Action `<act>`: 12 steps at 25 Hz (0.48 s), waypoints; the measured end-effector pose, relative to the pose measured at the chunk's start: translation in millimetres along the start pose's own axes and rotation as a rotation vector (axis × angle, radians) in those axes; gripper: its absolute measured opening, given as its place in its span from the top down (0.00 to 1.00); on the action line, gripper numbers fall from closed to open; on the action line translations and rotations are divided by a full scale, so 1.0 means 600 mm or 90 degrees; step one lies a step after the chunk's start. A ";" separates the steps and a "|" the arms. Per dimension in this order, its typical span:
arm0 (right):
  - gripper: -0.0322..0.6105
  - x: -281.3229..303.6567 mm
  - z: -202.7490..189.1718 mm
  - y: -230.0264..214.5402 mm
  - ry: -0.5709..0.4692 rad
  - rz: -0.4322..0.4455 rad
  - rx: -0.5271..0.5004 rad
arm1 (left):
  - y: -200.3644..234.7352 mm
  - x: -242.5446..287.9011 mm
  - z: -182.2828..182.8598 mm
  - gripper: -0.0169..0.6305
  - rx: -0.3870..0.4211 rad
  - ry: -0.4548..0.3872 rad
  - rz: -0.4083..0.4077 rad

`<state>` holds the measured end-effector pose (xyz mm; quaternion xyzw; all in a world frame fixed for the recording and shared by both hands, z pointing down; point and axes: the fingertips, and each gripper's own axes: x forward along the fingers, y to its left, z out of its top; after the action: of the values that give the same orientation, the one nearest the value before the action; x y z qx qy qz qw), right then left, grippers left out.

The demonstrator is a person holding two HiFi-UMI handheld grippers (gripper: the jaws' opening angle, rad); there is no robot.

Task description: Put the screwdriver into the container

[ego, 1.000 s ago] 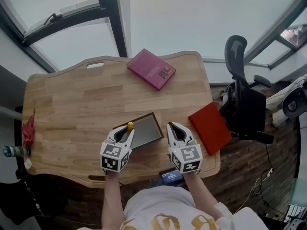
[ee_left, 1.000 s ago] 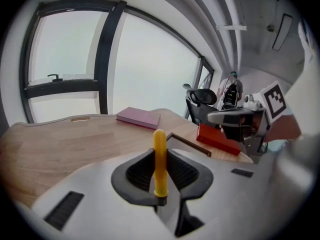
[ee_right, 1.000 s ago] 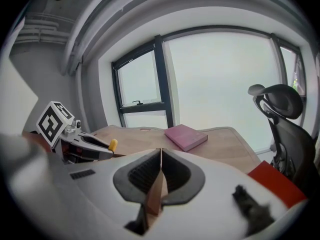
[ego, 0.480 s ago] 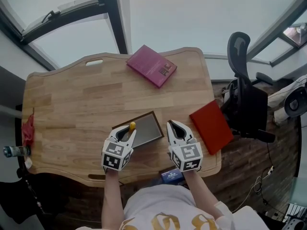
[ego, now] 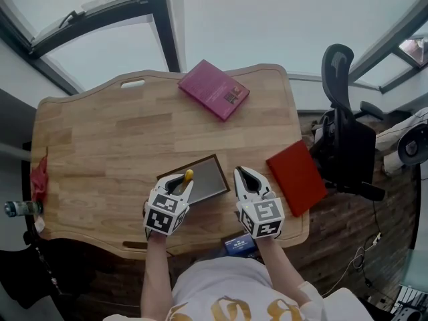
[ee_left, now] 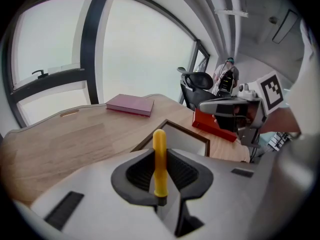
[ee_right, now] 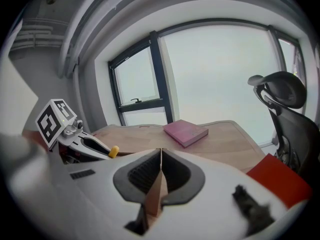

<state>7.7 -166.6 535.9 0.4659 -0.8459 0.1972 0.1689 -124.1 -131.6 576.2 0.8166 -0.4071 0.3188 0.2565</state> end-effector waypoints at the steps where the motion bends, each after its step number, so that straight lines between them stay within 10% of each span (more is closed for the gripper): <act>1: 0.90 0.000 -0.001 -0.001 0.001 -0.001 0.001 | -0.001 0.002 0.000 0.85 0.006 0.006 -0.001; 12: 0.90 -0.001 -0.009 -0.019 0.005 -0.009 0.011 | -0.025 0.032 -0.005 0.85 0.052 0.067 -0.030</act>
<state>18.2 -169.2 542.3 0.4723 -0.8403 0.2052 0.1695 -103.5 -131.3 589.9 0.8180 -0.3603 0.3714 0.2511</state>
